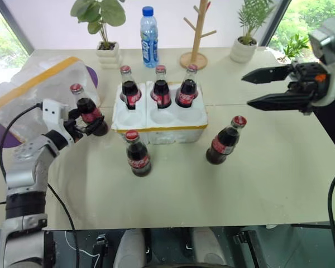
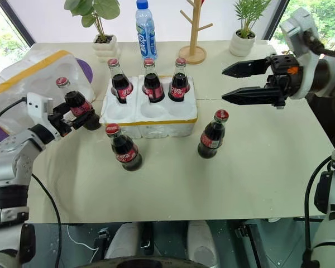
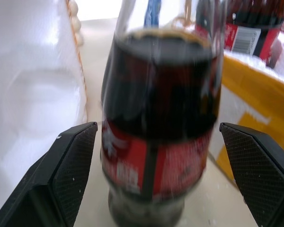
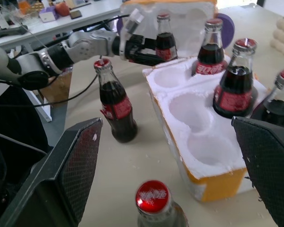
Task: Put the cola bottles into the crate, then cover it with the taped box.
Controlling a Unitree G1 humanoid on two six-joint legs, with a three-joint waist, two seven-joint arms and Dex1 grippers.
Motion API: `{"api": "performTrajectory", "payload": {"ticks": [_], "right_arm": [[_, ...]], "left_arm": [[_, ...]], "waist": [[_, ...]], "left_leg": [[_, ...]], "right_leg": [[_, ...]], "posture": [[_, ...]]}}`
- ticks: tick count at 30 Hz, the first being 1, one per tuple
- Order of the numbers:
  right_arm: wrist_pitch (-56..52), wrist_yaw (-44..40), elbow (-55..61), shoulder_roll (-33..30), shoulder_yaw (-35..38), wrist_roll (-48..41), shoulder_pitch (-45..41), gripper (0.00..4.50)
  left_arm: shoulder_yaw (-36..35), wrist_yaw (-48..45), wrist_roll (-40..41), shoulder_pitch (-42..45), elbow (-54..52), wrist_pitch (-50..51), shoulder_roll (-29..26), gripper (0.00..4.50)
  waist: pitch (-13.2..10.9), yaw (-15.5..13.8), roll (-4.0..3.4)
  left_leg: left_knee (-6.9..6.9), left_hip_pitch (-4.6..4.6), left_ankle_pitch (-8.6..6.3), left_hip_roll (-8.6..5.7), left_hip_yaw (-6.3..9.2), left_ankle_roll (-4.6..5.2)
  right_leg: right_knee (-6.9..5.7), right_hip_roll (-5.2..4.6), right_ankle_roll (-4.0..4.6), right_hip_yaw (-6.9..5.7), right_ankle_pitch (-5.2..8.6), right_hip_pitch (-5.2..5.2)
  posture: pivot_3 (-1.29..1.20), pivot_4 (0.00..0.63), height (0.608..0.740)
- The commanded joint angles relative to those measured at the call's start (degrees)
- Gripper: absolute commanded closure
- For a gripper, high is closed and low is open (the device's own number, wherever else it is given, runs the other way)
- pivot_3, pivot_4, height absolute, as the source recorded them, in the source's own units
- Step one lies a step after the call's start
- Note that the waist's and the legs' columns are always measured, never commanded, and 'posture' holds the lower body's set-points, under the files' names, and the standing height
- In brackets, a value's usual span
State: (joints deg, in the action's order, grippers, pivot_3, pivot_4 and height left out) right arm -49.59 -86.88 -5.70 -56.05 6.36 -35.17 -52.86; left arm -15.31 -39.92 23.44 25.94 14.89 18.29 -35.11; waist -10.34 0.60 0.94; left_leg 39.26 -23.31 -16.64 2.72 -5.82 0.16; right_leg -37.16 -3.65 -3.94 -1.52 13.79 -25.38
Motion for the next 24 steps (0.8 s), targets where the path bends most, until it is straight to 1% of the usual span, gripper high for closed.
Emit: {"api": "performTrajectory", "payload": {"ticks": [1,2,3,5,7,9,13,16,20,22,24], "right_arm": [[-0.6,2.1,3.4,0.0,2.5,-2.8,0.1,0.0],[-0.8,2.6,3.8,0.1,2.5,-3.1,0.4,0.0],[-0.8,3.0,4.3,0.1,2.5,-3.4,0.8,0.0],[-0.8,3.6,5.1,0.1,2.3,-4.0,1.4,0.0],[-0.5,4.7,6.2,0.3,2.3,-4.2,2.1,0.0],[-0.3,5.6,6.6,0.4,2.4,-4.4,2.5,0.0],[0.3,6.8,6.4,0.4,2.5,-4.6,3.0,0.0],[1.1,7.6,5.9,0.5,2.3,-4.2,3.3,0.0],[1.8,8.6,6.1,0.5,2.4,-4.2,4.2,0.0],[2.1,9.2,6.2,0.4,2.5,-4.2,4.7,0.0],[2.3,10.1,6.1,0.5,2.7,-4.2,4.8,0.0]], "left_arm": [[0.9,-0.7,-1.7,3.4,3.5,-3.4,0.6,0.16],[1.2,-0.8,-1.9,4.2,4.5,-4.0,0.8,0.16],[1.4,-0.9,-2.2,4.9,5.5,-4.6,0.9,0.39],[1.5,-1.8,-2.3,5.5,6.5,-5.4,1.0,1.04],[2.0,-5.0,-1.3,4.2,4.3,-3.0,-0.7,1.79],[2.4,-8.9,0.2,2.2,0.4,-0.2,-2.9,1.79],[2.0,-16.8,6.5,-0.3,-8.2,9.0,-8.4,1.79],[1.9,-20.9,9.4,1.5,-11.1,14.5,-12.2,1.79],[3.4,-28.2,14.1,7.4,-12.0,21.9,-15.9,1.79],[4.6,-29.7,14.4,11.3,-10.5,22.8,-15.7,1.79],[5.5,-30.3,14.7,16.2,-7.6,23.8,-14.3,1.79]], "waist": [[0.0,0.0,0.0],[0.0,0.0,0.0],[0.0,0.0,0.01],[0.0,0.0,0.01],[0.0,0.1,0.01],[0.0,0.2,0.01],[0.0,0.2,0.07],[-0.1,0.0,0.18],[-0.1,-0.2,0.21],[-0.1,-0.2,0.2],[-0.1,-0.2,0.2]], "left_leg": [[0.01,0.0,0.0,-0.02,0.0,0.0],[0.01,-0.01,0.0,-0.01,-0.01,0.0],[0.01,-0.01,0.0,-0.01,-0.01,0.0],[0.01,-0.02,0.0,-0.02,0.0,0.0],[0.01,-0.02,0.0,-0.02,0.0,0.0],[0.01,-0.02,0.0,-0.01,-0.01,0.0],[0.01,-0.04,0.0,0.04,-0.01,0.0],[0.01,-0.07,0.0,0.05,0.01,0.0],[0.03,-0.1,0.01,0.01,0.06,-0.01],[0.04,-0.12,0.01,-0.03,0.05,-0.01],[0.04,-0.11,0.01,-0.07,0.05,0.0]], "right_leg": [[0.0,0.0,0.0,0.0,0.0,0.01],[0.01,-0.01,0.0,0.01,0.0,0.01],[0.02,-0.01,0.0,0.0,0.0,0.01],[0.03,0.0,0.0,0.0,0.0,0.01],[0.03,0.01,0.0,-0.01,0.0,0.0],[0.04,0.02,-0.01,0.0,0.0,0.0],[0.04,0.02,0.0,0.01,0.01,-0.03],[0.05,0.02,0.0,0.0,0.01,-0.04],[0.05,0.02,0.0,-0.03,0.01,-0.02],[0.07,0.02,-0.01,-0.02,0.01,-0.02],[0.06,0.03,-0.01,-0.02,0.01,-0.02]], "posture": [[0.0,0.15,0.74],[0.0,0.15,0.74],[0.0,0.15,0.74],[0.0,0.15,0.74],[0.0,0.15,0.74],[0.0,0.15,0.74],[0.0,0.15,0.74],[0.0,0.15,0.74],[0.0,0.15,0.74],[0.0,0.15,0.74],[0.0,0.15,0.74]]}}
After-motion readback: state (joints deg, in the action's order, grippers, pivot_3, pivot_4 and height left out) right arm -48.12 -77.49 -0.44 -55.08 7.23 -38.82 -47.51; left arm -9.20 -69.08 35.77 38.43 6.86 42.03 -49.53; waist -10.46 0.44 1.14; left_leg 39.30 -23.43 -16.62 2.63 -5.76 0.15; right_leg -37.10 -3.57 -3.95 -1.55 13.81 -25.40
